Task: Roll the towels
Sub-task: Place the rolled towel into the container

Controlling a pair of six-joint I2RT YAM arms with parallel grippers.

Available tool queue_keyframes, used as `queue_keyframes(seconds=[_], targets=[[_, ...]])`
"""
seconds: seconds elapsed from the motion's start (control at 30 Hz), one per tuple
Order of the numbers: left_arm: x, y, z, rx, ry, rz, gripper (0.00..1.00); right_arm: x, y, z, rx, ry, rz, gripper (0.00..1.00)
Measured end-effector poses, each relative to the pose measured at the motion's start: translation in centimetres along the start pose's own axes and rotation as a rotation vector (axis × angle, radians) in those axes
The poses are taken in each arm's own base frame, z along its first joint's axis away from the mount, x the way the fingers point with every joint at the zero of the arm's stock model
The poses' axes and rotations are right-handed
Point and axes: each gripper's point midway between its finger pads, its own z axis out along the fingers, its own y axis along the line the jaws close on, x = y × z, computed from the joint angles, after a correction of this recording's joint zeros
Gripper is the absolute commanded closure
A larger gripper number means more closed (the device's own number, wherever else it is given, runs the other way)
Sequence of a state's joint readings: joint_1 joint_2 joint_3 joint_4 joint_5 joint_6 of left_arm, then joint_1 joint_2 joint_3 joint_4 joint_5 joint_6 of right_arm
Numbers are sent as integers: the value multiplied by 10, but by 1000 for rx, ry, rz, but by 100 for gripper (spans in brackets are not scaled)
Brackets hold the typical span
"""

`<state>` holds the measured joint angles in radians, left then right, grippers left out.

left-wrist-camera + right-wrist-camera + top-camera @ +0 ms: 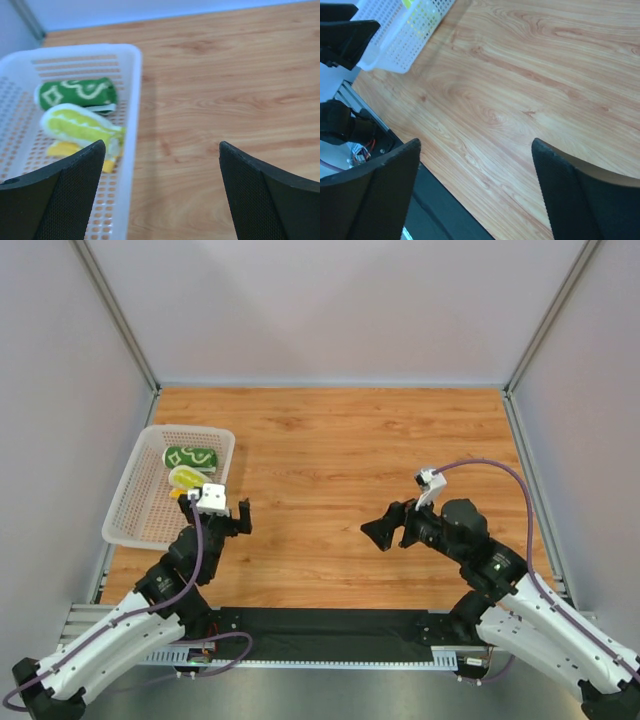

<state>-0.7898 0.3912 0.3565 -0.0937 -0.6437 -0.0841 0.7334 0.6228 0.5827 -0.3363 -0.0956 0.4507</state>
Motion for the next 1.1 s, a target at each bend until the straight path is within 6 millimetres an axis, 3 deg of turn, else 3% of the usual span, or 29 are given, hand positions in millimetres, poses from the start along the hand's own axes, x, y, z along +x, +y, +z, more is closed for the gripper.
queue_keyframes(seconds=[0.13, 0.33, 0.4, 0.6, 0.8, 0.93, 1.1], targets=[[12, 32, 0, -177, -27, 59, 0, -8, 2, -7, -19, -70, -3, 0], [60, 60, 3, -311, -25, 138, 0, -20, 9, -20, -67, -176, -11, 0], [66, 72, 3, -351, -27, 131, 0, -24, 10, -23, -75, -195, -12, 0], [36, 98, 7, -440, -154, 18, 0, -26, 8, -23, -62, -206, -10, 0], [10, 113, 8, -480, -267, -48, 0, -23, 4, -21, -49, -205, -9, 0], [8, 124, 13, -516, -282, -56, 1, -17, 0, -17, -36, -189, -3, 0], [25, 135, 28, -531, -225, -36, 1, -17, -1, -17, -32, -190, 2, 0]])
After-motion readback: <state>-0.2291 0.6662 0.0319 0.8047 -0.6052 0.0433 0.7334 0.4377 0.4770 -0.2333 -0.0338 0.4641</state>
